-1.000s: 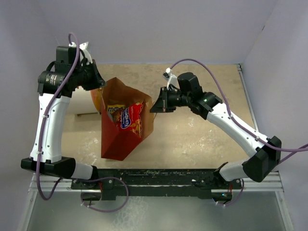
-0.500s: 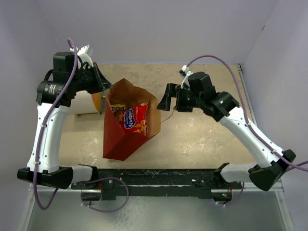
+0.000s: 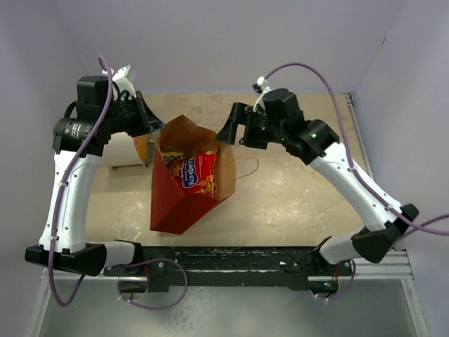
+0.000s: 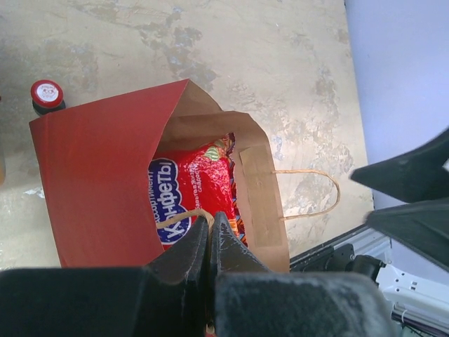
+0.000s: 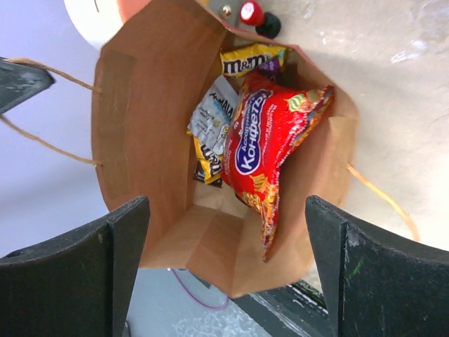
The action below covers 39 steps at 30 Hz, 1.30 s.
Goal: Take the snacks out of the paper bag
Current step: Adjust the paper bag at the center of the board, then take out the snack from the paper bag.
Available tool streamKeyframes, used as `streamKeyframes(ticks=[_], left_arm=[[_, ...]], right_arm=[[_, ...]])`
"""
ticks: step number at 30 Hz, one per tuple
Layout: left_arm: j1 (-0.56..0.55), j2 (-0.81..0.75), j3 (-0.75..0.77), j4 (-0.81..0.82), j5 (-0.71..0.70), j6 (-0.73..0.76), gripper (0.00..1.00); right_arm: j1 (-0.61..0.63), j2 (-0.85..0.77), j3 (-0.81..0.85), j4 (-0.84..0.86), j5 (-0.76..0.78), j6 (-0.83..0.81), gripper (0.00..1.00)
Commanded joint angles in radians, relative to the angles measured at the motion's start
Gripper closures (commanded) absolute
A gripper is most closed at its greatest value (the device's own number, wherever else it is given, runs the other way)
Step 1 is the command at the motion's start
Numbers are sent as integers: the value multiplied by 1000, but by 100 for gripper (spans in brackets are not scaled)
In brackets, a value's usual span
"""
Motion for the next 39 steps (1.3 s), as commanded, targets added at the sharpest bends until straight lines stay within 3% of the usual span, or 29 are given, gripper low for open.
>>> streamKeyframes(ticks=[1, 16, 27, 34, 39], left_arm=[[3, -11, 7, 65, 38, -14, 100], [3, -2, -23, 82, 75, -48, 100], [3, -12, -49, 98, 114, -80, 100], [3, -18, -55, 91, 118, -81, 100], [3, -16, -45, 84, 124, -74, 100]], right_arm=[[44, 93, 31, 8, 18, 63, 8], [72, 287, -72, 109, -87, 173, 20], [139, 433, -50, 141, -25, 232, 33], [159, 502, 14, 155, -36, 257, 55], [160, 481, 31, 152, -51, 257, 78]])
